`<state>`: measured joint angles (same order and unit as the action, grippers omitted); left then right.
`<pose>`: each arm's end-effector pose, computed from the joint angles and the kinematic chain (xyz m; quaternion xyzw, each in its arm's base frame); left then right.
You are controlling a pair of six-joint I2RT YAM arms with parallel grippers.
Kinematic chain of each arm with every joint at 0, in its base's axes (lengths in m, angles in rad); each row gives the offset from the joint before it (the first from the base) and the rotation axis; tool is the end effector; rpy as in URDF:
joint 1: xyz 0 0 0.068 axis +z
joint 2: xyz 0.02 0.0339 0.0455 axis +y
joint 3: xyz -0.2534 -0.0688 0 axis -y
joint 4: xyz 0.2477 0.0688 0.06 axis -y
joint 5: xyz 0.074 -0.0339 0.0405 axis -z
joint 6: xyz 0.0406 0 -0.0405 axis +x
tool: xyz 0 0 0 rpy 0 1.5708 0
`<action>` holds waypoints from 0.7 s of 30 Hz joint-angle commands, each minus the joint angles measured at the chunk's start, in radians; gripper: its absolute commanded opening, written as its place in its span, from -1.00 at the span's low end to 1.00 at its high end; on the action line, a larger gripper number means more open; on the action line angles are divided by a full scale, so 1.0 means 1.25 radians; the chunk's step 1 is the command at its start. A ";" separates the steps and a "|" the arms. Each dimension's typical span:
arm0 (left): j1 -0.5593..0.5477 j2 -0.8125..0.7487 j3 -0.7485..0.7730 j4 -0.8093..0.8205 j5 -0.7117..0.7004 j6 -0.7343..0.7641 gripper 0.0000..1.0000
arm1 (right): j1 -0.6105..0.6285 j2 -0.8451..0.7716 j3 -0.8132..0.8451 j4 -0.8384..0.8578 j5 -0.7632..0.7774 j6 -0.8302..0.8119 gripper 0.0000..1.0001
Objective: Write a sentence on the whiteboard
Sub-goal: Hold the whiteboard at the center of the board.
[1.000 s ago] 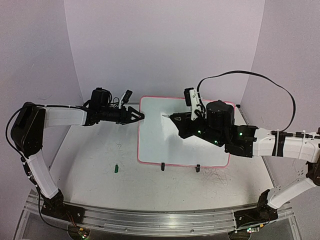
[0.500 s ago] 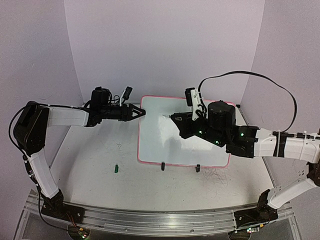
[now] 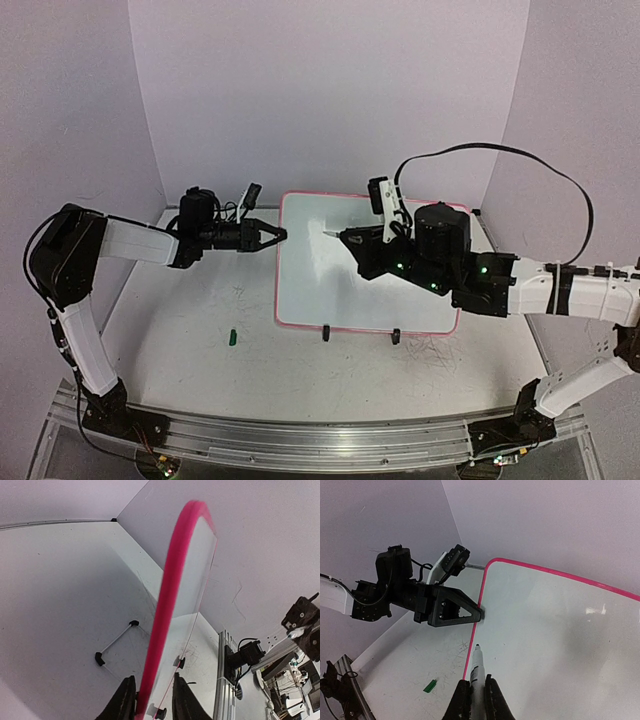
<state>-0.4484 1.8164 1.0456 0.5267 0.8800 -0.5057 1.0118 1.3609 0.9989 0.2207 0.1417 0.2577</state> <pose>0.3451 -0.2007 0.2056 0.2417 0.7201 -0.5539 0.3408 0.1815 0.2794 0.3136 -0.2342 0.7175 0.3446 0.5581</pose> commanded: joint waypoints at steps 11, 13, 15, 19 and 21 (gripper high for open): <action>-0.048 -0.100 -0.175 0.248 -0.029 -0.070 -1.00 | 0.018 0.073 0.096 -0.017 0.007 -0.036 -1.00; -0.065 -0.105 -0.201 0.279 -0.050 -0.090 -1.00 | 0.018 0.076 0.098 -0.017 0.005 -0.034 -1.00; -0.074 -0.112 -0.244 0.339 -0.071 -0.117 -1.00 | 0.019 0.076 0.095 -0.017 0.003 -0.032 -1.00; -0.077 -0.121 -0.301 0.390 -0.092 -0.135 -1.00 | 0.028 0.077 0.085 -0.017 0.003 -0.044 -1.00; -0.077 -0.119 -0.302 0.391 -0.087 -0.139 -0.90 | 0.033 0.078 0.082 -0.017 0.004 -0.055 -1.00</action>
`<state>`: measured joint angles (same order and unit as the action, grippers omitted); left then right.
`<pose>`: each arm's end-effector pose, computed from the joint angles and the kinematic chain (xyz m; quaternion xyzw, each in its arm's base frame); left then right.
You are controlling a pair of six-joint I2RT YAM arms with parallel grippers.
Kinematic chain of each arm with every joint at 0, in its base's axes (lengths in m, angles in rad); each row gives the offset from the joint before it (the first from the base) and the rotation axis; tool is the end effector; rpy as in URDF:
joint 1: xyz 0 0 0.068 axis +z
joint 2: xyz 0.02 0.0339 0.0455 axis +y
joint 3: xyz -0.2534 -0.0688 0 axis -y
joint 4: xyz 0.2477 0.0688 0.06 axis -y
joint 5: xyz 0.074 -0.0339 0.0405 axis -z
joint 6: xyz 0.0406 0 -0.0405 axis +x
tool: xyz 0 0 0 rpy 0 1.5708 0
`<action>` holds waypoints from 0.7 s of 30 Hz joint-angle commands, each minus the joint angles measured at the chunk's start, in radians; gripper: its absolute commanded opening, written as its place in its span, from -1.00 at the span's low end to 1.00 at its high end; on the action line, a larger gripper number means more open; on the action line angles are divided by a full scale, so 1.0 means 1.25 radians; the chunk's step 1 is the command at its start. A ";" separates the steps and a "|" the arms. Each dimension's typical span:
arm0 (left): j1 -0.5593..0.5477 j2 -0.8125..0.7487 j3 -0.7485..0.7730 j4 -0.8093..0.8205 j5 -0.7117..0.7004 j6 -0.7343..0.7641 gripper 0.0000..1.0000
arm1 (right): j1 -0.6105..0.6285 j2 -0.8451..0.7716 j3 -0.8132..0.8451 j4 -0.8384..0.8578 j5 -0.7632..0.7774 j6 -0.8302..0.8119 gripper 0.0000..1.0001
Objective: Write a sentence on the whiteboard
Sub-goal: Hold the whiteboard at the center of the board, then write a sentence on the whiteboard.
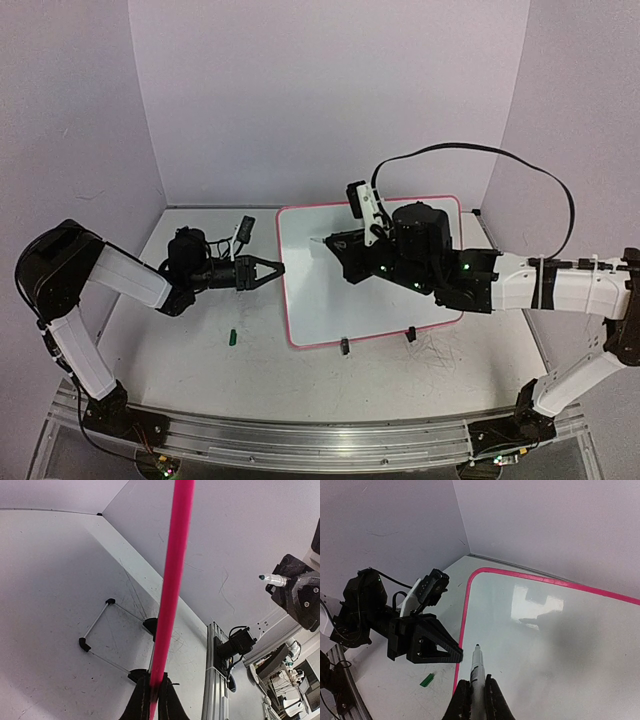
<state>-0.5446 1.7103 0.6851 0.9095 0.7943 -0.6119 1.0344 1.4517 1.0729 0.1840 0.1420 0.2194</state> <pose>0.2731 -0.1993 0.1720 0.2339 0.6969 -0.5771 0.3557 0.1860 0.3016 0.3071 -0.2640 0.7253 0.3272 0.5451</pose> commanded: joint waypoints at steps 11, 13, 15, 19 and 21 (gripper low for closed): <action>0.010 -0.007 0.053 0.084 -0.021 -0.086 -0.23 | 0.017 0.028 0.032 0.010 0.072 -0.025 -1.00; 0.013 0.006 0.067 0.085 -0.013 -0.087 -0.39 | 0.017 0.043 0.045 0.010 0.074 -0.035 -1.00; 0.013 0.012 0.073 0.084 -0.012 -0.084 -0.47 | 0.018 0.057 0.060 0.010 0.078 -0.046 -1.00; 0.014 0.020 0.077 0.084 -0.005 -0.079 -0.62 | 0.017 0.075 0.070 0.028 0.073 -0.071 -1.00; 0.014 0.021 0.073 0.084 -0.005 -0.073 -0.69 | 0.018 0.083 0.074 0.041 0.072 -0.080 -1.00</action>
<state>-0.5309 1.7246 0.7500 0.9765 0.7670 -0.7097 1.0527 1.5417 1.1127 0.1812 0.2137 0.1624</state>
